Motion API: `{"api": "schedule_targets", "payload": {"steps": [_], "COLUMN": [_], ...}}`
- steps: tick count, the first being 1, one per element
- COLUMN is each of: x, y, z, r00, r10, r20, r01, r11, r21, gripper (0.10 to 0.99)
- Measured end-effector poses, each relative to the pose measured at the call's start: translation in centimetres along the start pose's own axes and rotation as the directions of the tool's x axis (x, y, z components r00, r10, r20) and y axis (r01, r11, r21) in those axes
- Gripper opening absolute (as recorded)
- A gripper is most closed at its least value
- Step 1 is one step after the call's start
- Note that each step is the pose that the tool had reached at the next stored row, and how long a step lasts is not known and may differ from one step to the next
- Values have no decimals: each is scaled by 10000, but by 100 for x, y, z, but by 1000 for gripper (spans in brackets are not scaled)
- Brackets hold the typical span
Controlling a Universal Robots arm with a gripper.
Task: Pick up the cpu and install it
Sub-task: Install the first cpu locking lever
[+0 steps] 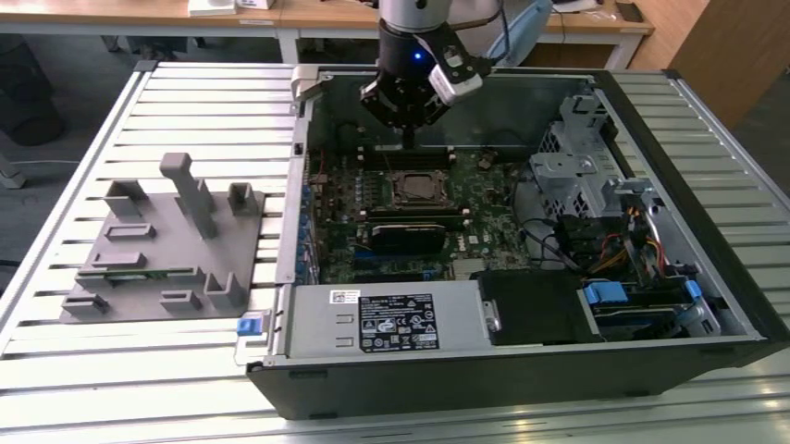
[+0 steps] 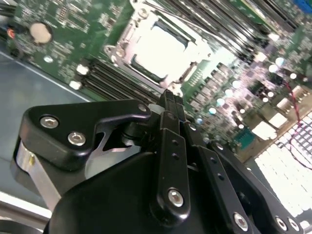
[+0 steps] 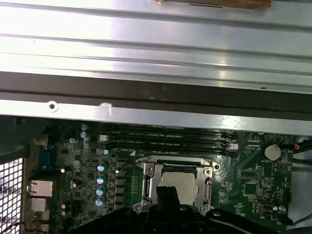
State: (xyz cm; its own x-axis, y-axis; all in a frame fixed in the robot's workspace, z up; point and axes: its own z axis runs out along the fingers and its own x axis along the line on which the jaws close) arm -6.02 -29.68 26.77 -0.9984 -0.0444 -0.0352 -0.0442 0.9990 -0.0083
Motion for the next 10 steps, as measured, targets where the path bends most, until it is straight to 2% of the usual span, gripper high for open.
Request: {"api": "schedule_targets", "payload": {"steps": [5,10], "x": [135,158], "y": [-32,-69], "z": [7,27], "r00": [10000,9999], "r10": [-3,-3], "r20": [-3,-134], "r01": [3,3], "r11": [10000,10000], "r21": [1,20], "gripper": [122,122]}}
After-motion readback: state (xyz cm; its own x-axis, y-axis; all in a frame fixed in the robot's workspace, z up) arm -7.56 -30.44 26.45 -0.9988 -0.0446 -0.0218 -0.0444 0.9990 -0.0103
